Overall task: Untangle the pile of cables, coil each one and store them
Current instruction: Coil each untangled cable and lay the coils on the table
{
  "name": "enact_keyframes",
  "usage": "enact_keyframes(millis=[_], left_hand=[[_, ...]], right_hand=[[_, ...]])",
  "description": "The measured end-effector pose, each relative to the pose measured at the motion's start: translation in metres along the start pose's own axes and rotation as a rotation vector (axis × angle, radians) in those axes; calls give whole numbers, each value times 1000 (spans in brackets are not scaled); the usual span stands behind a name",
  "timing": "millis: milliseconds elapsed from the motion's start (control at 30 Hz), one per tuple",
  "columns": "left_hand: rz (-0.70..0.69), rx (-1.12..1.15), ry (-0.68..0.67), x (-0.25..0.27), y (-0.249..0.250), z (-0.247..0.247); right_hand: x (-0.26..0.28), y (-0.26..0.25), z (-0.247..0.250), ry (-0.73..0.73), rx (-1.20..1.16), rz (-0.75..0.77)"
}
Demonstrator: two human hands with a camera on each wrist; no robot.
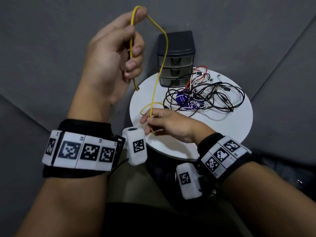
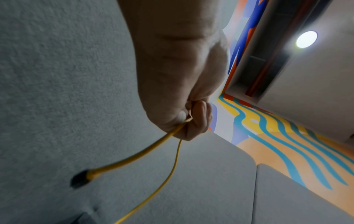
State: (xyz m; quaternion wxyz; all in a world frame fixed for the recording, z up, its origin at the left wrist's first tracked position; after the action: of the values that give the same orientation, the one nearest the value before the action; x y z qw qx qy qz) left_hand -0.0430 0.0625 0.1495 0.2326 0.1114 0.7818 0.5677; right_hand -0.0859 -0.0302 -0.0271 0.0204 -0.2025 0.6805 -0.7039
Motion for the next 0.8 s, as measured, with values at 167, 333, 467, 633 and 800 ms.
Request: enact_keyframes(millis=[167,333,467,633,800], left_hand=[[-75,-76,14,7,19,1],[-33,-77,23,12,14,5],[75,-85,-27,18,-7,3],[204,-40,-157,26,-33,-12],[287,23,-180,24,-59,-30]], right_hand=[[5,14,-18,-115,-149,-105],[28,32,11,-98,94,-259],[53,55,48,-149,470,-438],[79,70,76,-253,684,-639],[69,9,107,-5,779,-315]])
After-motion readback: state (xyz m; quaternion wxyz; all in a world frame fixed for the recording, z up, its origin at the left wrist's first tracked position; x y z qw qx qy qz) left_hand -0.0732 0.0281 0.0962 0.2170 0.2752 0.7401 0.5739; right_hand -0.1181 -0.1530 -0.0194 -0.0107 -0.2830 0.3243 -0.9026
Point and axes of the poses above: each hand's wrist, its own x-axis away from the middle knuckle, its own z-axis out of the back of the hand, y = z × x, the point moved 7 cm from there along -x, towards the middle knuckle, and after that the axes turned 2 degrees about z, right-handed, at the moved point
